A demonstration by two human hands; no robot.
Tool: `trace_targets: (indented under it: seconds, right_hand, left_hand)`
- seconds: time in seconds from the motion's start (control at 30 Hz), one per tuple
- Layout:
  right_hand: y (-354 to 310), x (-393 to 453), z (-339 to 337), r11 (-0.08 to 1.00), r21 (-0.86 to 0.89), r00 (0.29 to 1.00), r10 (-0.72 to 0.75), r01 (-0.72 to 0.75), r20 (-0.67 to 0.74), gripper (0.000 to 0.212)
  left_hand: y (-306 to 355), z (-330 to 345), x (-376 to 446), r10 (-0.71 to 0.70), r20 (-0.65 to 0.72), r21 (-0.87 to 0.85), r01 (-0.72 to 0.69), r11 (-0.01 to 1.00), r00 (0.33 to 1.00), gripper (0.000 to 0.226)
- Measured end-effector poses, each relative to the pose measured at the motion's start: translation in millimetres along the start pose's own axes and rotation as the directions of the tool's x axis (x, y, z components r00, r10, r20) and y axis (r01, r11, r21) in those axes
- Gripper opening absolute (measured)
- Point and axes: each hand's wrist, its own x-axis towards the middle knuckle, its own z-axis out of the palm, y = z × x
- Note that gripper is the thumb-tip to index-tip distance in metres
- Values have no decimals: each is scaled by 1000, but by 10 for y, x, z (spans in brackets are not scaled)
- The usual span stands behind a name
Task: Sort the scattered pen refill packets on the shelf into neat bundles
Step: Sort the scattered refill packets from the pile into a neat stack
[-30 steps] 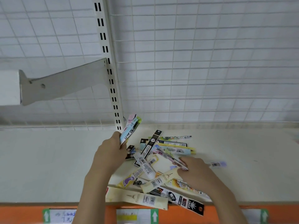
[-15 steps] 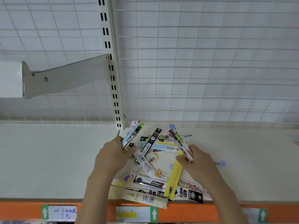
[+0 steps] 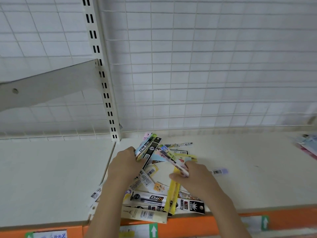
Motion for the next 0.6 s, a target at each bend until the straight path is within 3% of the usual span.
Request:
trace_targets:
  seconds: [0.17,0.27,0.4,0.5,0.6]
  right_hand:
    - [-58,56,79,993,-113,1000,23,-24,-4,32]
    - [-67,96,70,997,-75,1000,30,-31,-9,23]
    - [-23,128,-49,998,35,992,58,-55,-108,27]
    - [78,121,-191,996,20,979,93,-91,-181,10]
    - [207,74,-313,991,41,967,132,-126,-220,30]
  left_hand:
    - [-88,-6,-38,-15,-1,20,15,1000,1000,29]
    - [-149,-16,-32,-31,-23,34,32,999,999,26]
    - [-150,-2,50,-29,-46,57,32,998,999,20]
    - [-72,37,132,-3,-48,100,7,995,999,14]
    - [50,90,206,11,-18,114,-9,993,1000,15]
